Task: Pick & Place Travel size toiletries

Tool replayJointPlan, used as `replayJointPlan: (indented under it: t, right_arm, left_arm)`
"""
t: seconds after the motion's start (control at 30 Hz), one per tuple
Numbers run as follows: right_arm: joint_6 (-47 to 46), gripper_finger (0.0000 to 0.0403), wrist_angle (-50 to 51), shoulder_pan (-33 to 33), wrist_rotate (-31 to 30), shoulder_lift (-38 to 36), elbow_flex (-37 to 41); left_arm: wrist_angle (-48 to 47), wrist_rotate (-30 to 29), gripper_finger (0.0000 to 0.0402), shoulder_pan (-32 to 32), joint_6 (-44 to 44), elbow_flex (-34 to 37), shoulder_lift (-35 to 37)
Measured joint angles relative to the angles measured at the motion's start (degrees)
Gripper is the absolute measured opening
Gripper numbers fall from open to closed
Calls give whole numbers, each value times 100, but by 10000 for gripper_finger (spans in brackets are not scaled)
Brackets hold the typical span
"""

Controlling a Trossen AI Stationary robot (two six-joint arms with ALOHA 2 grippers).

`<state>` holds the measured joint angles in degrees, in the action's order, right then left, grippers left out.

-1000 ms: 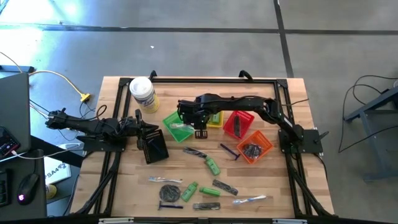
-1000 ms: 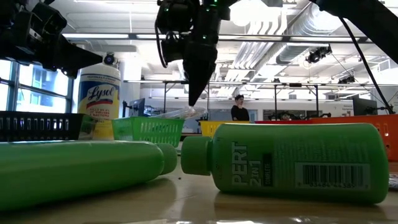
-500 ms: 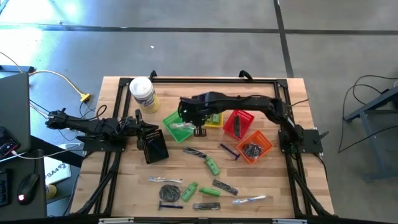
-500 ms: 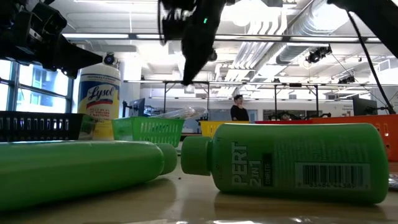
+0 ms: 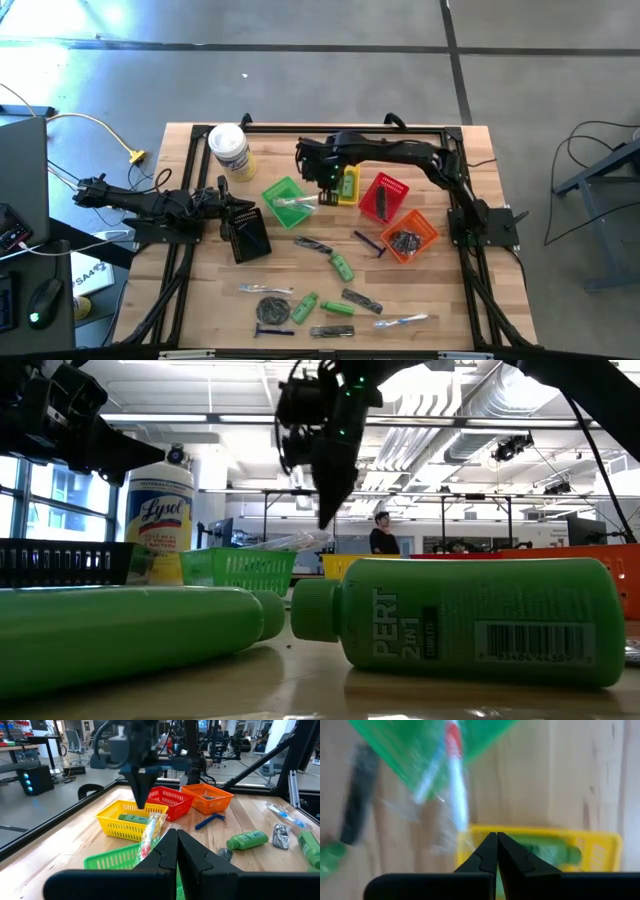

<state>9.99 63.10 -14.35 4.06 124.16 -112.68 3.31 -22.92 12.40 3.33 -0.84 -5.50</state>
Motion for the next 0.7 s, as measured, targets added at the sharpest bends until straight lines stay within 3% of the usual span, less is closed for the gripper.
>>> replayJointPlan:
  t: [0.17,0.57,0.7]
  right_arm:
    - [8,4,-283,38,-141,-5,522]
    - [21,4,-510,465,1003,2,575]
    - [32,4,-611,577,858,-41,575]
  left_arm:
    - [0,0,0,0,0,0,0]
    - [2,0,0,-1,0,0,0]
    - [2,0,0,-2,0,0,0]
